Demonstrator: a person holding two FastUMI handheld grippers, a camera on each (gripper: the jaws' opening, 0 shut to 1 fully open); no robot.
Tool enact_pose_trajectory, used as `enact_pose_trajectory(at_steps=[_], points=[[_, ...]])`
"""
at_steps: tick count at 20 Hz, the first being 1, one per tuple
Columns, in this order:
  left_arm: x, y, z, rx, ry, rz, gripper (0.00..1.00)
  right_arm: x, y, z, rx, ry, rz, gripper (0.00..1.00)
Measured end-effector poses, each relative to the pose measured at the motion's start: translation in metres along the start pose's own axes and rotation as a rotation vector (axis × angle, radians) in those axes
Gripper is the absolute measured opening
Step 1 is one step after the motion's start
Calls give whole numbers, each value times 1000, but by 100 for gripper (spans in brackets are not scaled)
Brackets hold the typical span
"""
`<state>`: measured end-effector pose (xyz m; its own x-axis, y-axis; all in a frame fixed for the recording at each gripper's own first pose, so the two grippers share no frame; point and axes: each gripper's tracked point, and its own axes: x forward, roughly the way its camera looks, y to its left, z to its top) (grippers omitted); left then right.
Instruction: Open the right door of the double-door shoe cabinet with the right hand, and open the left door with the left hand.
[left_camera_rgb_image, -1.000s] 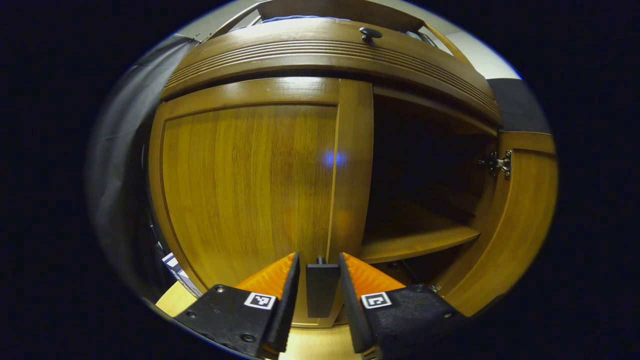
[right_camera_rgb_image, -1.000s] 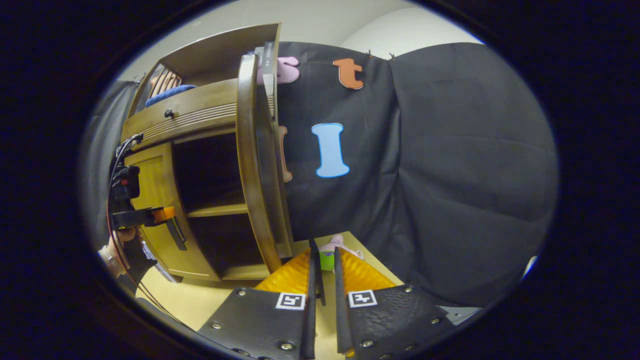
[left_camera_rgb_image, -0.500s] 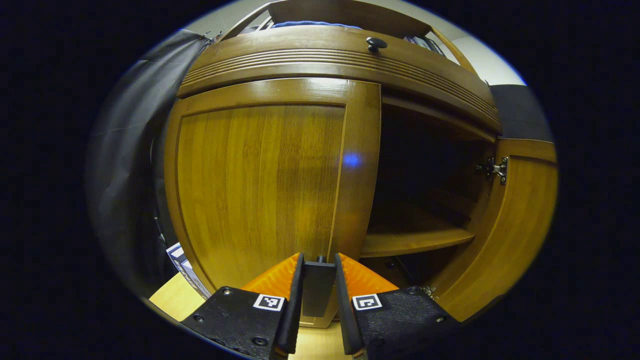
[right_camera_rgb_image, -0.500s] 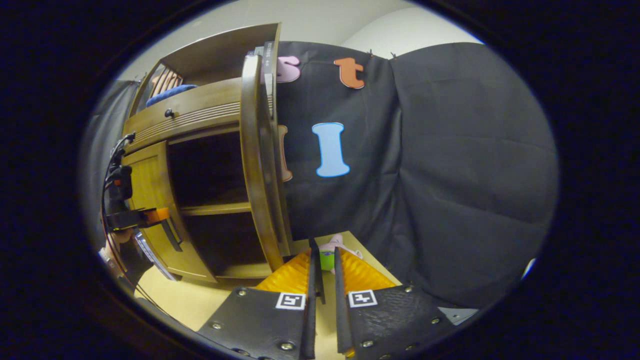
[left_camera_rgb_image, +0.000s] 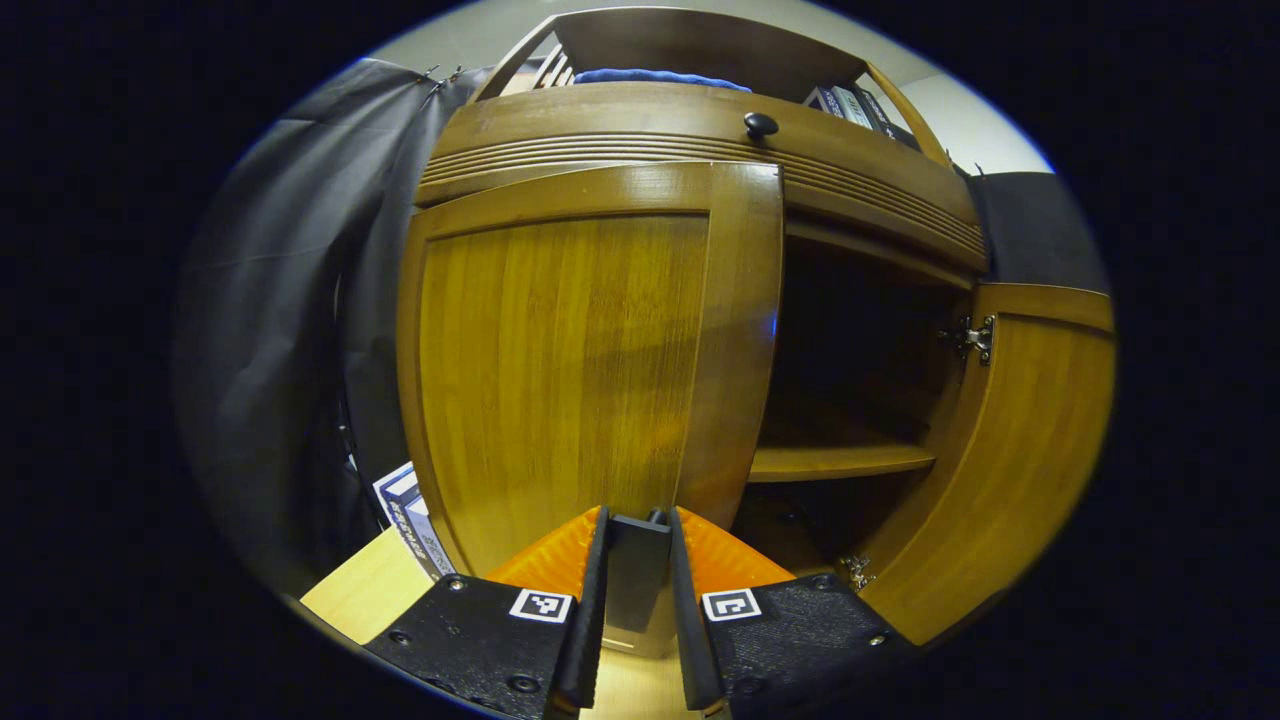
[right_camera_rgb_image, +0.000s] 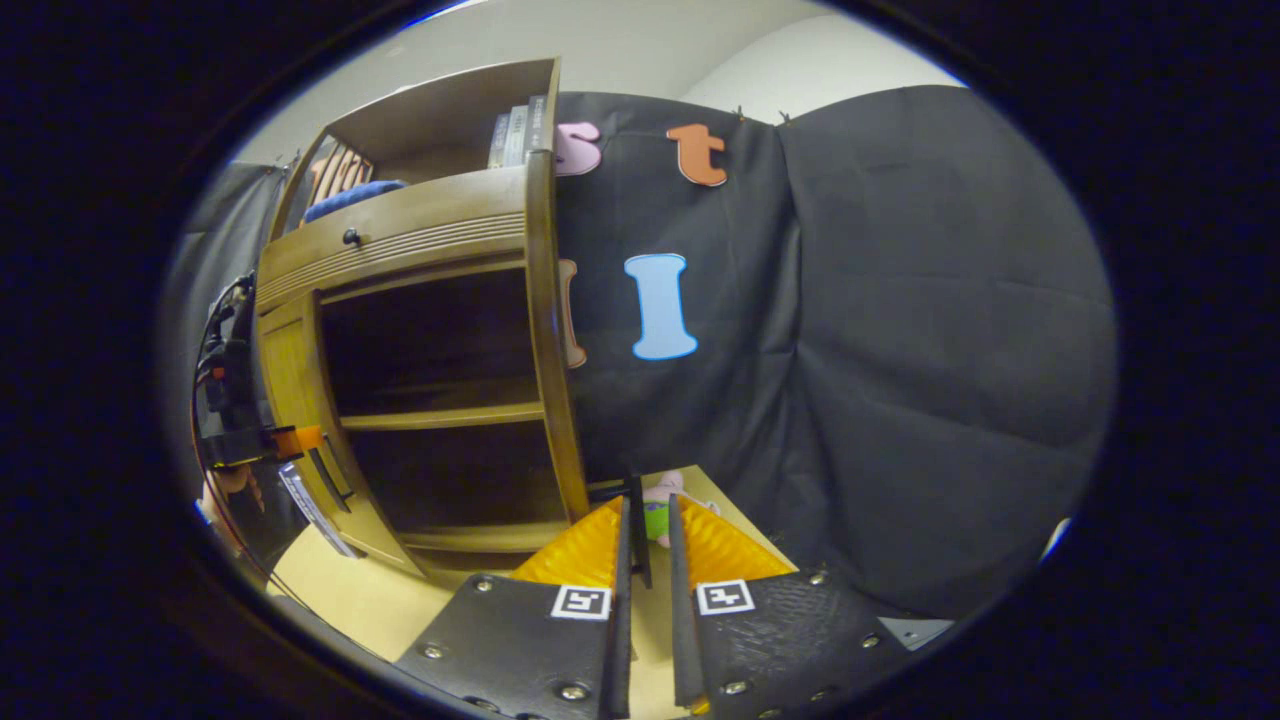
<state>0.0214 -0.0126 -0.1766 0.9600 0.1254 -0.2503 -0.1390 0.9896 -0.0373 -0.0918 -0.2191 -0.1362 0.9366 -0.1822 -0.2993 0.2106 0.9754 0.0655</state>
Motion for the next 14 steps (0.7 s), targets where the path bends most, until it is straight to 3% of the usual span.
enact_pose_trajectory(at_steps=[6, 14], points=[[-25, 15, -1, -6, -7, 37, 33, -9, 20, -1, -13, 6, 67, 17], [-50, 35, -3, -15, -3, 85, 28, -8, 61, -6, -43, 28, 180, 17]])
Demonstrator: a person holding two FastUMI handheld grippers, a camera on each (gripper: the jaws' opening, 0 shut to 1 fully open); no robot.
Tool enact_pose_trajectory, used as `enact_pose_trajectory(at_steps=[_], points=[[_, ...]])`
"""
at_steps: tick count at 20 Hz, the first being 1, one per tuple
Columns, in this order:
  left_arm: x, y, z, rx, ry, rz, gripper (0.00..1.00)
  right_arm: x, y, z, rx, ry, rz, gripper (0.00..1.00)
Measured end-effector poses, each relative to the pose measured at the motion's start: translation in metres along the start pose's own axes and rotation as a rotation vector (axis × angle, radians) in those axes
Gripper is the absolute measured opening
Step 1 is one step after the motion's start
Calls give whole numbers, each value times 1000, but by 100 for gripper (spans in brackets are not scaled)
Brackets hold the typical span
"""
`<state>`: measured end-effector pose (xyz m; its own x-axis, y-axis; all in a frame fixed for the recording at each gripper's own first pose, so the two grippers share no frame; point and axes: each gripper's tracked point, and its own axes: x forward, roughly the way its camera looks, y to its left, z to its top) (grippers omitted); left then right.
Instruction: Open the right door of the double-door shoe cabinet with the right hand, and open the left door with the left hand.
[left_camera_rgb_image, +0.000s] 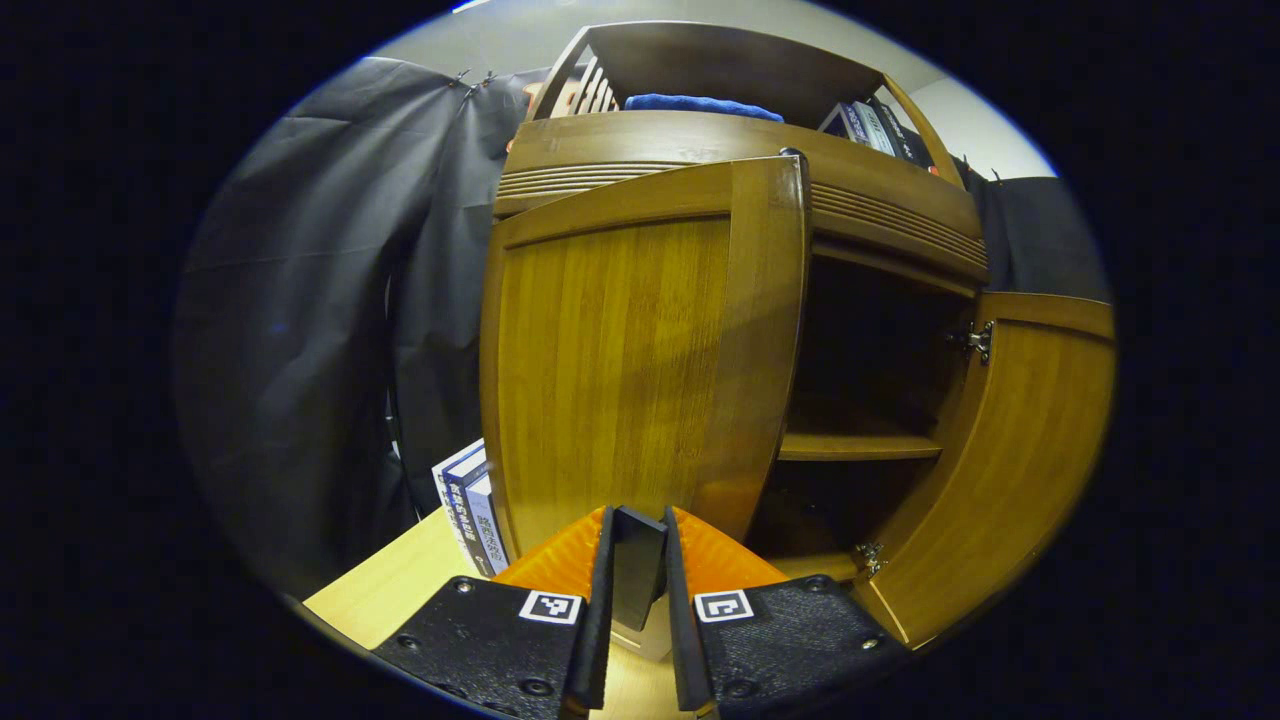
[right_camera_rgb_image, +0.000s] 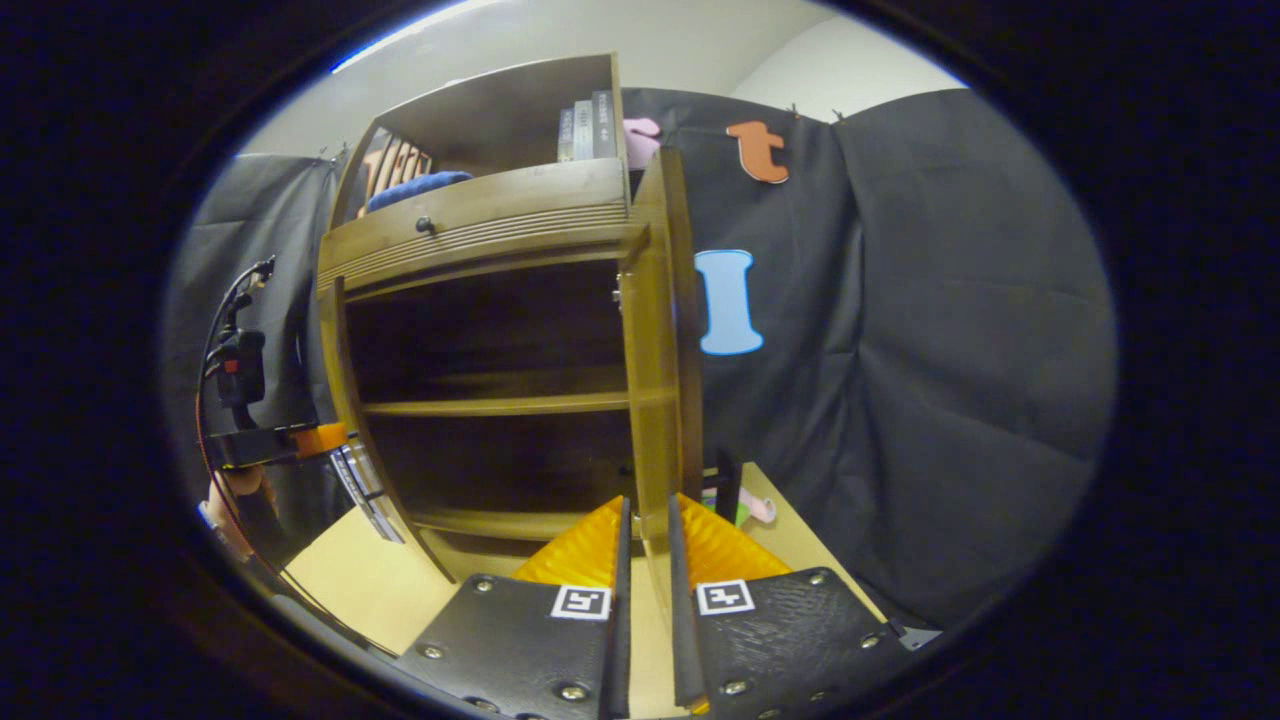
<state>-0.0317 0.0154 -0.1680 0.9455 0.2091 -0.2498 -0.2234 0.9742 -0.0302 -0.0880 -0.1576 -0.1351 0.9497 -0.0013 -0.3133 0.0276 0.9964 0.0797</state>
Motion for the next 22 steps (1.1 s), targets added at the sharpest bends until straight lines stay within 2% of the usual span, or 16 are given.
enact_pose_trajectory(at_steps=[2, 8, 9, 18, 22], points=[[-5, 6, -1, -18, 3, 10, 23, 3, 12, 1, -7, 1, 33, 17], [-24, 26, -1, -32, 1, 41, 19, 20, 47, 1, -17, 13, 132, 17], [-26, 29, -1, -35, 0, 44, 15, 23, 53, -2, -19, 14, 149, 17], [-47, 62, 0, -81, 1, 81, 14, 26, 95, -9, -32, 37, 259, 17], [-58, 86, 0, -60, 3, 126, 13, 28, 110, -10, -37, 46, 296, 17]])
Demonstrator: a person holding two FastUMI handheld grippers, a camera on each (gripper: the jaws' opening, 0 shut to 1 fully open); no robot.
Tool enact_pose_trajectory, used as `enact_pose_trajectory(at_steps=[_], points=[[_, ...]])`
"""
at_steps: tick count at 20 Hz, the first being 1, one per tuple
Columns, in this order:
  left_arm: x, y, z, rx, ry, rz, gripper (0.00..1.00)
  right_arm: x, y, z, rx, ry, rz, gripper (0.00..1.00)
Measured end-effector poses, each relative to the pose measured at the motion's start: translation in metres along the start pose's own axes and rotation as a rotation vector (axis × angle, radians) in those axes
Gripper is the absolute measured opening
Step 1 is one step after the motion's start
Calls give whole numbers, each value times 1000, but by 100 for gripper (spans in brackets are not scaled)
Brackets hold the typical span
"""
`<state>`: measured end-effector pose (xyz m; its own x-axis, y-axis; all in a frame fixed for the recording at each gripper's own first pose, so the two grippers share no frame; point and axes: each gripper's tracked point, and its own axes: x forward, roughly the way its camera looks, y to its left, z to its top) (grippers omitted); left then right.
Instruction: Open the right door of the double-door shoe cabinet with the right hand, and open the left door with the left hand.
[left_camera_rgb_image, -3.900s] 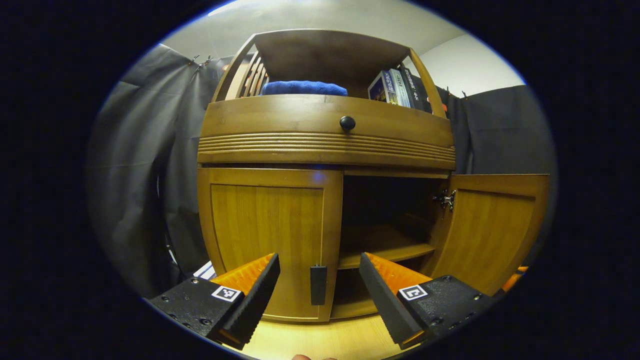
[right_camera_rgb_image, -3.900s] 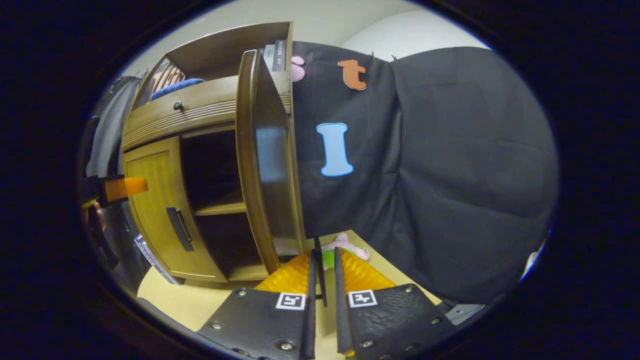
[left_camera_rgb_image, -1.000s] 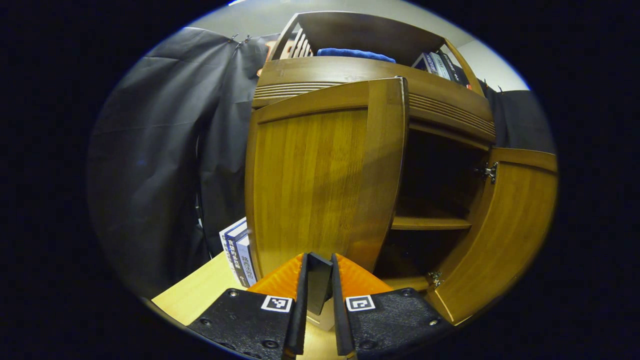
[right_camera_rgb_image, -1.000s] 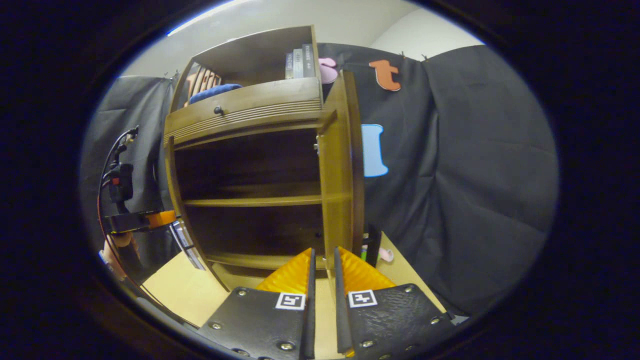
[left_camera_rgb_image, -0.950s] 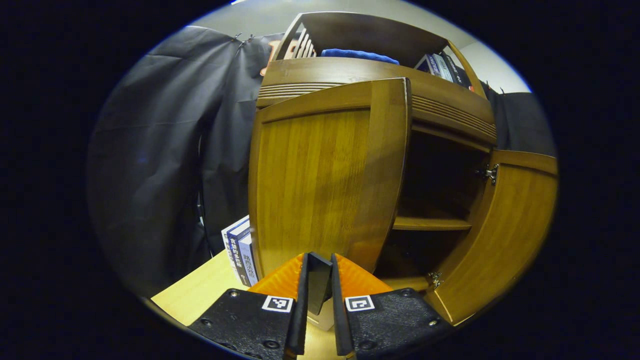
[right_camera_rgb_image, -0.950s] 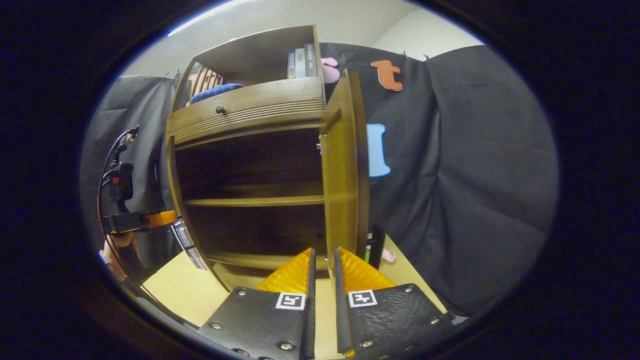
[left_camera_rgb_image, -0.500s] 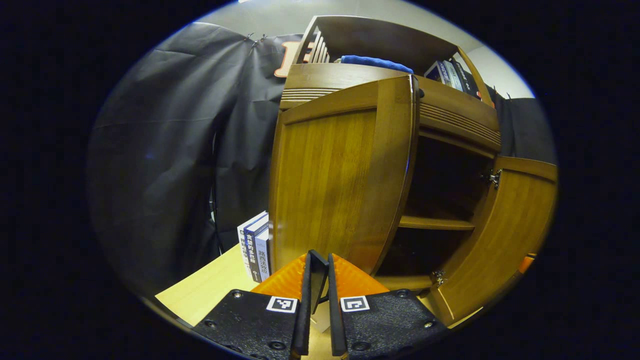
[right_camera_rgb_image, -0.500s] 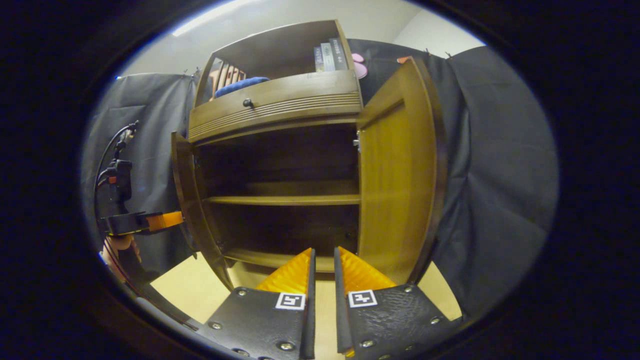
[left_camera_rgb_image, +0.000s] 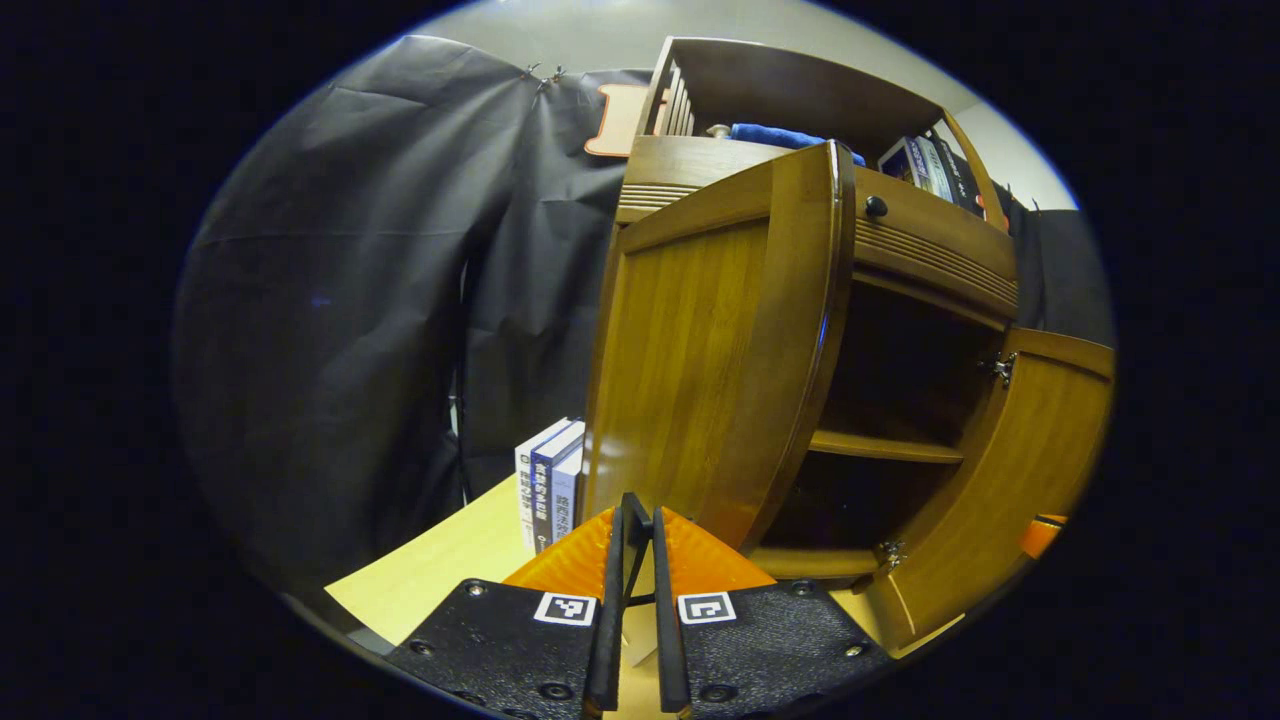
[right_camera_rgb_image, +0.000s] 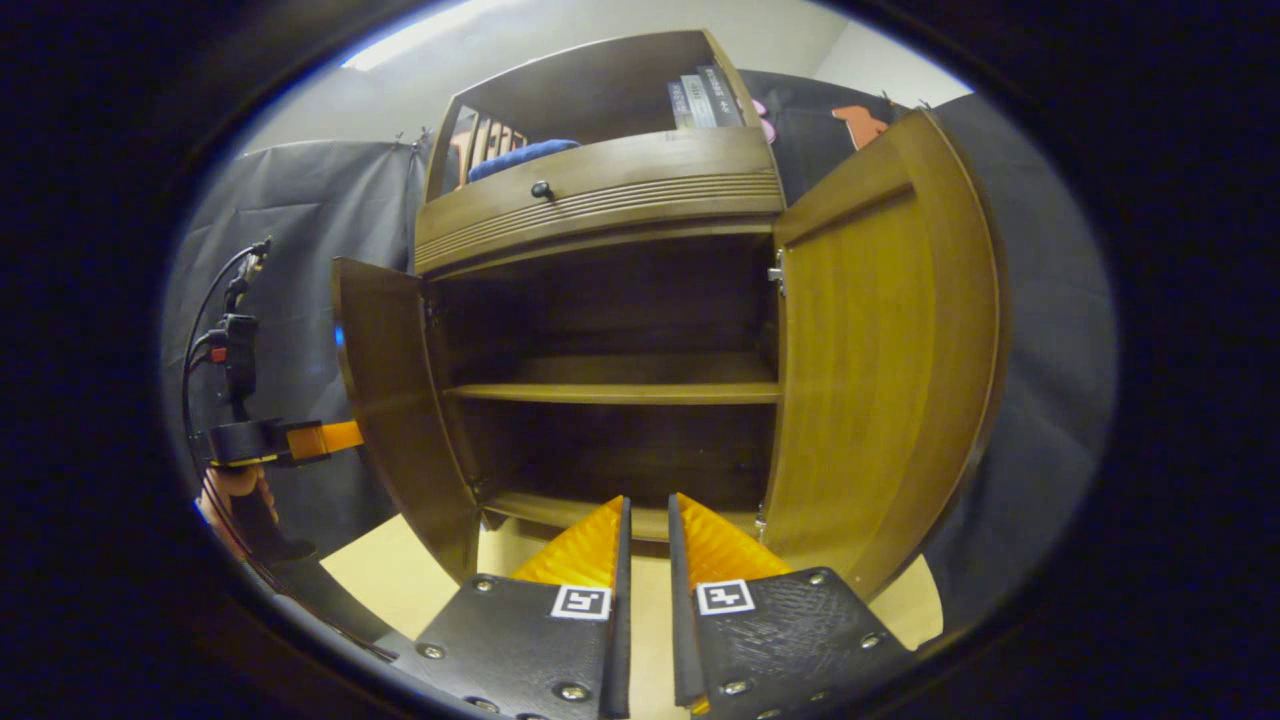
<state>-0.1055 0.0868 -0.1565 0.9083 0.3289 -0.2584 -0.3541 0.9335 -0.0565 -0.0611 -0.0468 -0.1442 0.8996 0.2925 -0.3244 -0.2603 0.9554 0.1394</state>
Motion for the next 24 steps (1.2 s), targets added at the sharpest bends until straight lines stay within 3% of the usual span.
enact_pose_trajectory(at_steps=[4, 6, 8, 9, 12, 13, 24], points=[[-3, 17, 4, 7, -7, 18, 13, 6, 13, 0, -3, 6, 35, 17], [-5, 23, 4, -2, -10, 17, 8, 9, 18, -1, -9, 11, 47, 17], [-6, 31, 6, -14, -13, 16, 9, 11, 22, -1, -8, 13, 58, 17], [-6, 36, 6, -14, -14, 21, 14, 12, 23, -1, -9, 14, 63, 17], [-8, 58, 8, -6, -20, 55, 6, 16, 26, -3, -8, 23, 72, 17], [-6, 63, 9, -7, -25, 63, 10, 18, 27, -3, -5, 25, 75, 17], [-6, 83, 13, -36, -40, -53, 10, 28, 40, -8, -18, 44, 115, 17]])
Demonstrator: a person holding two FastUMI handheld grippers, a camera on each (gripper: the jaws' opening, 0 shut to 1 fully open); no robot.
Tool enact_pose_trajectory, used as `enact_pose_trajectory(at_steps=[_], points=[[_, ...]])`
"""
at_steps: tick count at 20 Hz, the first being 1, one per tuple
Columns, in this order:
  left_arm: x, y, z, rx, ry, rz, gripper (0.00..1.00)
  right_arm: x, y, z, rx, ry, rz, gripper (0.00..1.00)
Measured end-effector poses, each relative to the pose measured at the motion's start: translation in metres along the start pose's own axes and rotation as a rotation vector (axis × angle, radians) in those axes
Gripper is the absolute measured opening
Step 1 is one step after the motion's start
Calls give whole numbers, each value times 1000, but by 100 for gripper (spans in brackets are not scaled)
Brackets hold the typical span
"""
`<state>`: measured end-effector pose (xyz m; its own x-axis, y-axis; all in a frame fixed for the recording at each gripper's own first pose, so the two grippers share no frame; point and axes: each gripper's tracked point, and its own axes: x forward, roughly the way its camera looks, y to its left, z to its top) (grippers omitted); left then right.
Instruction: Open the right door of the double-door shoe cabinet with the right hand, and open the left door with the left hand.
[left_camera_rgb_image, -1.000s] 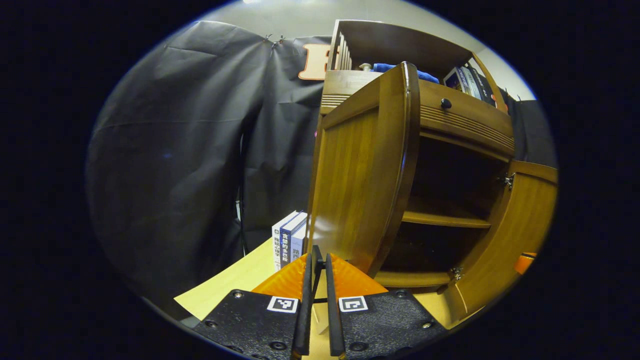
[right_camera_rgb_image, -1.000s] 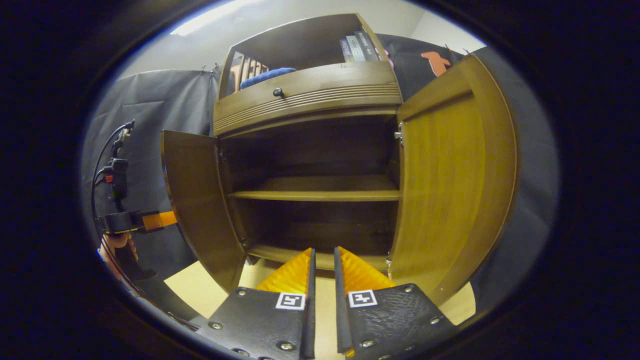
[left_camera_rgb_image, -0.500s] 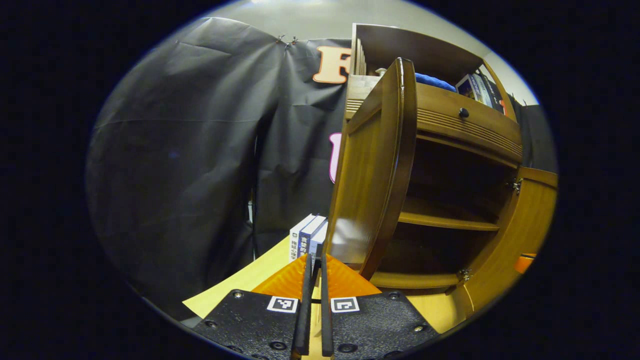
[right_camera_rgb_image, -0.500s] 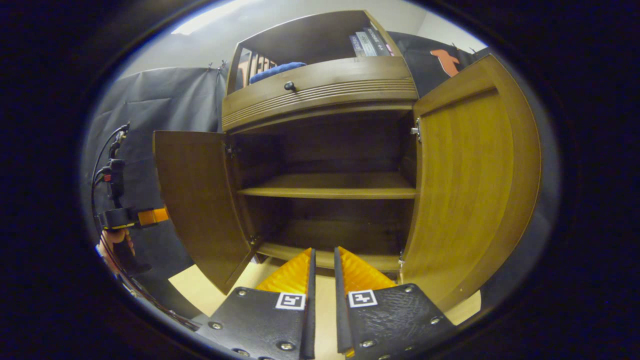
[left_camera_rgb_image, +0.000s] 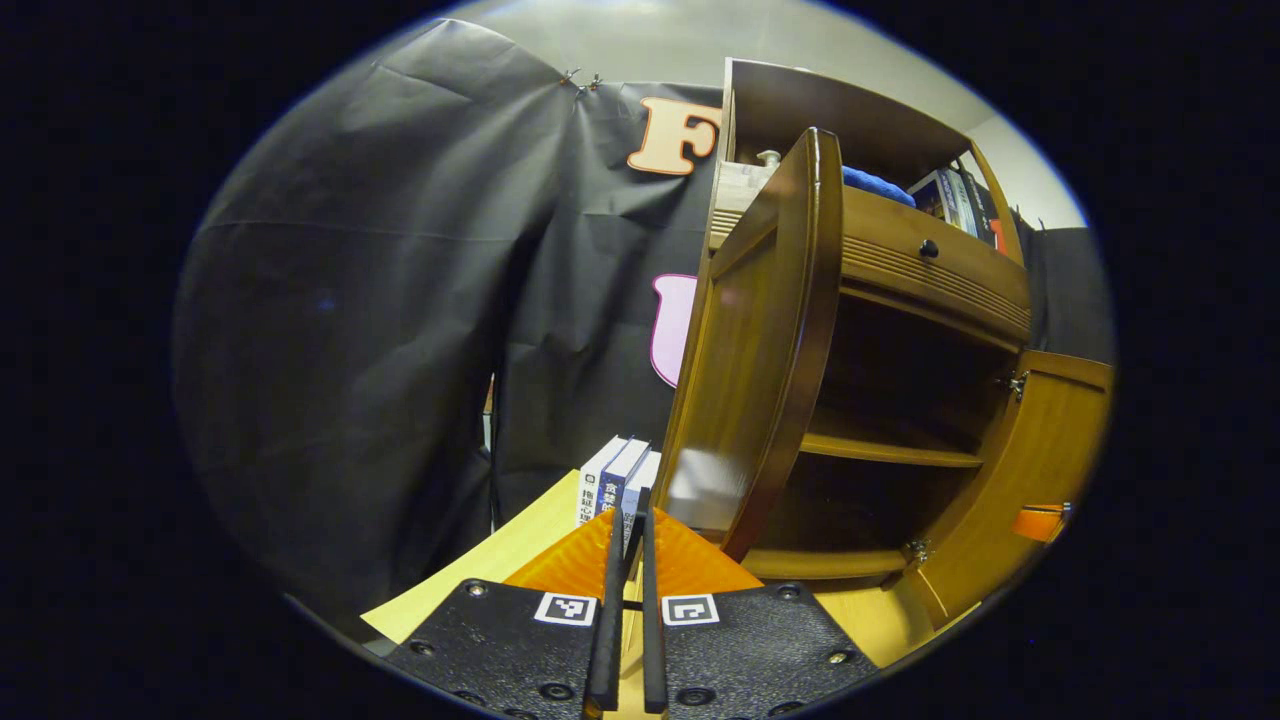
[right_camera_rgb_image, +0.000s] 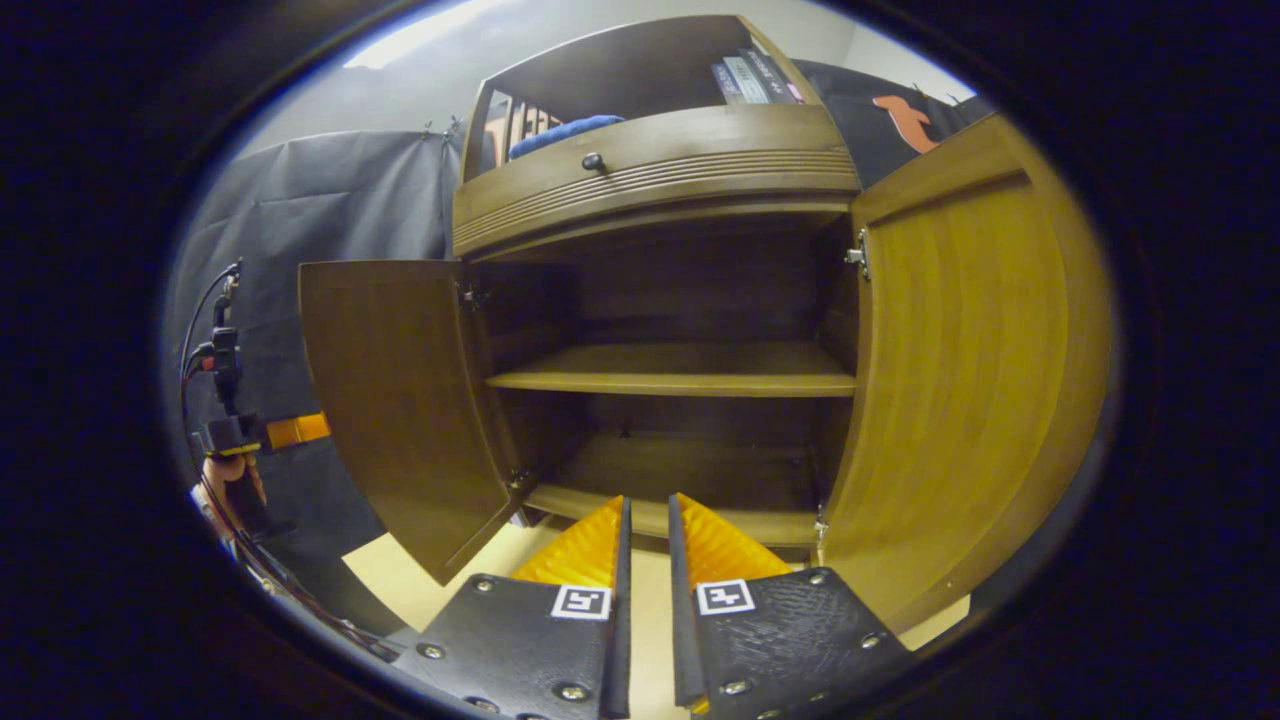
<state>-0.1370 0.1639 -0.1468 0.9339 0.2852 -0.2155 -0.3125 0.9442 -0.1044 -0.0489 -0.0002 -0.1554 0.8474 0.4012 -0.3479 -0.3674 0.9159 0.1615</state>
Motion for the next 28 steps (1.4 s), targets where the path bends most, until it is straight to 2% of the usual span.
enact_pose_trajectory(at_steps=[2, 6, 14, 17, 23, 25, 28], points=[[1, 17, 1, -17, 9, -14, 10, 2, 2, 0, 1, 3, 11, 17], [-9, 25, 11, -67, -15, -13, 10, 3, 5, -1, -3, 7, 18, 17], [-24, 52, 28, -61, -38, 106, 10, 2, 1, 2, -1, 6, 7, 17], [-33, 45, 65, -44, -119, 123, 10, -2, -4, 7, -23, -8, -8, 17], [-50, 14, 165, 63, -291, 142, 10, -9, -7, 39, -40, -67, -18, 17], [-50, -12, 194, 89, -328, 112, 10, -14, -7, 56, -41, -101, -23, 17], [-47, -52, 201, 112, -309, 39, 10, -20, -13, 86, -55, -150, -69, 17]])
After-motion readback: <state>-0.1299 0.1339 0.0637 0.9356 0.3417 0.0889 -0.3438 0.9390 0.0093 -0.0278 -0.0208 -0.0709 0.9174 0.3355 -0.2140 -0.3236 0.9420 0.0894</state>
